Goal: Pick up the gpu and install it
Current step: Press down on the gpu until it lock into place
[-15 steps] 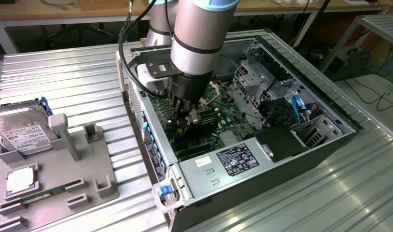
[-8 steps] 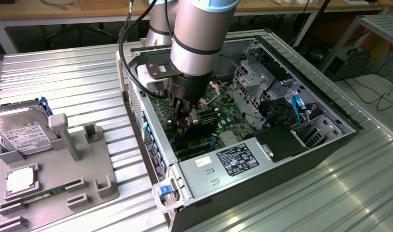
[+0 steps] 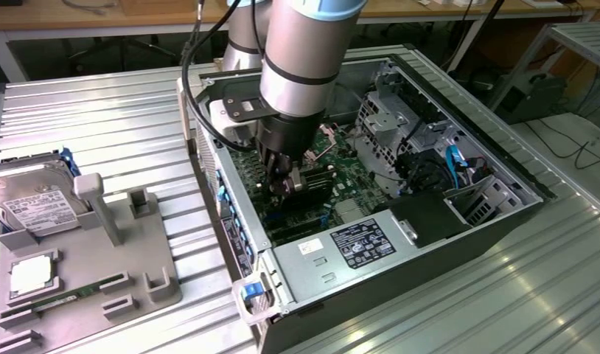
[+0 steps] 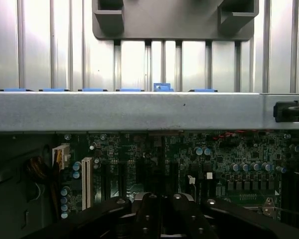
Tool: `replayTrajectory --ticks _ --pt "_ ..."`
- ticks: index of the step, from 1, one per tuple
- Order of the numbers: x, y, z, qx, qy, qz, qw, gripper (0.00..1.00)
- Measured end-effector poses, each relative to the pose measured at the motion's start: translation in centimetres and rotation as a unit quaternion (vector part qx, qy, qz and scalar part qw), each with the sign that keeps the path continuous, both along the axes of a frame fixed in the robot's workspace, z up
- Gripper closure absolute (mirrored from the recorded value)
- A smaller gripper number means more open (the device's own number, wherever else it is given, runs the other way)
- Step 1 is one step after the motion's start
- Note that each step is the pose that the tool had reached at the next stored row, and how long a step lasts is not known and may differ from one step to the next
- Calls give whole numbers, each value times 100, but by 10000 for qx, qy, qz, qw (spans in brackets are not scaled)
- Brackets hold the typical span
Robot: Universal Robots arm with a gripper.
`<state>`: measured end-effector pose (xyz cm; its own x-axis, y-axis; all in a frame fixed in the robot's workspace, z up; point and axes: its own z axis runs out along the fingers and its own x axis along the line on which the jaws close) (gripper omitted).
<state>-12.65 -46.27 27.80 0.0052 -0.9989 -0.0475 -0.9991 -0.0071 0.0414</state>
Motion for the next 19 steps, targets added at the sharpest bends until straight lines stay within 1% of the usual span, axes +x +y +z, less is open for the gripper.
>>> replayTrajectory --ticks 13,14,19 --pt "0 0 -15 -1 0 0 10000 89" --pt "0 0 -32 1 -1 0 10000 89" --pt "0 0 -37 -1 0 0 10000 89"
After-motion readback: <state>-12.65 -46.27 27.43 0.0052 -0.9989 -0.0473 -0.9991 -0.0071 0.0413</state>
